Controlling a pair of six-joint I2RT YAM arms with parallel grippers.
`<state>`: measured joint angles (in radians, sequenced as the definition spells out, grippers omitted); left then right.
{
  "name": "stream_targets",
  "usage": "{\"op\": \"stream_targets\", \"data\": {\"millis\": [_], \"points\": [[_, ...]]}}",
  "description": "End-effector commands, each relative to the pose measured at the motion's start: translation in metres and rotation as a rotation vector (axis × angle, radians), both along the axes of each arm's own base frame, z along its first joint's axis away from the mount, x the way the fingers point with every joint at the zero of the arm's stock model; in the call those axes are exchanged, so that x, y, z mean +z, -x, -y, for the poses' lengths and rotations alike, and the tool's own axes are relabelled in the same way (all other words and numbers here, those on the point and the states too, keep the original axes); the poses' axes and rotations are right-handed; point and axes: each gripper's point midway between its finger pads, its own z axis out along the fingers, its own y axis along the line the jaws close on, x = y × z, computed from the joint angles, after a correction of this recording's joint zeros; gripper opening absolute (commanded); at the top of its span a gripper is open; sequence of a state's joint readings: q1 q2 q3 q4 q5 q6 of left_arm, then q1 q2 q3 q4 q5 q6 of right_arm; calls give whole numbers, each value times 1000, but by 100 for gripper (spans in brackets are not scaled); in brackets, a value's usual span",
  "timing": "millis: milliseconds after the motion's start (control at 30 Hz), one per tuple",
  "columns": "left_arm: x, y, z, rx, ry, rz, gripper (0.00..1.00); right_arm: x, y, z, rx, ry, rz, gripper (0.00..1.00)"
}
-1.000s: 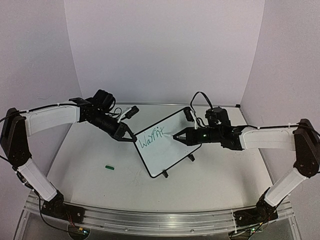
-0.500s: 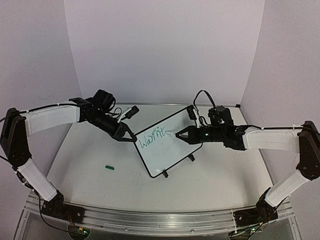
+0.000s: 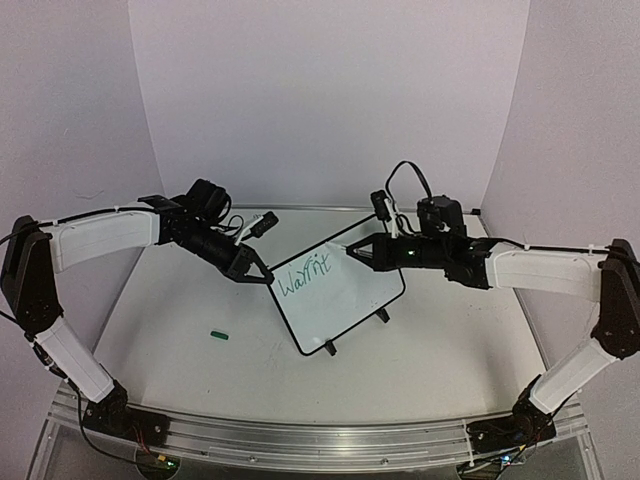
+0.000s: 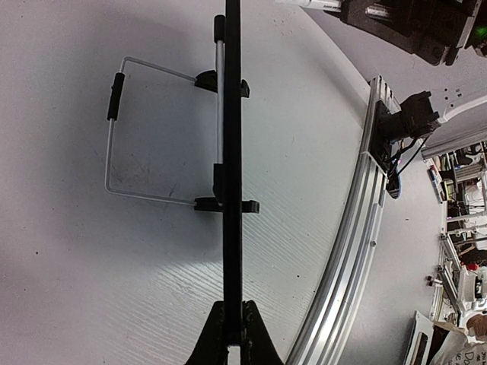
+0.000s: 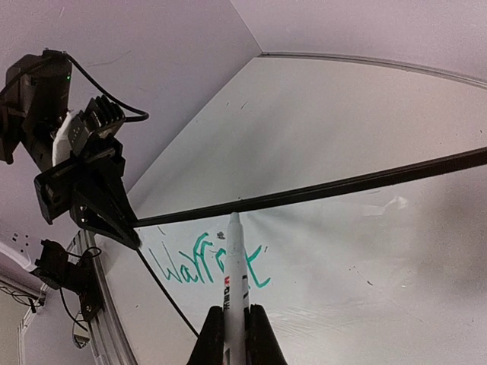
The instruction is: Write a sentence on the whiteboard
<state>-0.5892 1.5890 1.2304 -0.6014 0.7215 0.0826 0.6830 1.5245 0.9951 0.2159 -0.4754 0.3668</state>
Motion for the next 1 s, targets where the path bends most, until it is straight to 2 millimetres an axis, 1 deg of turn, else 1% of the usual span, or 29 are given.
{"op": "stream_targets", "data": {"millis": [0, 267, 533, 667, 800, 967], "points": [[-6, 12, 6, -59, -26, 5, 0, 0, -10, -2, -20, 12, 16, 0], [-5, 12, 6, -58, -25, 6, 0, -17, -9, 3, -37, 44, -15, 0], [-5, 12, 6, -58, -26, 7, 0, -35, 3, 12, -42, 63, -59, 0], [-6, 13, 6, -60, -26, 5, 0, -40, 9, 17, -45, 61, -73, 0], [-7, 12, 6, -60, -27, 3, 0, -40, 12, 18, -42, 54, -72, 0], [-7, 12, 7, -61, -28, 1, 0, -32, 11, 15, -34, 32, -60, 0]]}}
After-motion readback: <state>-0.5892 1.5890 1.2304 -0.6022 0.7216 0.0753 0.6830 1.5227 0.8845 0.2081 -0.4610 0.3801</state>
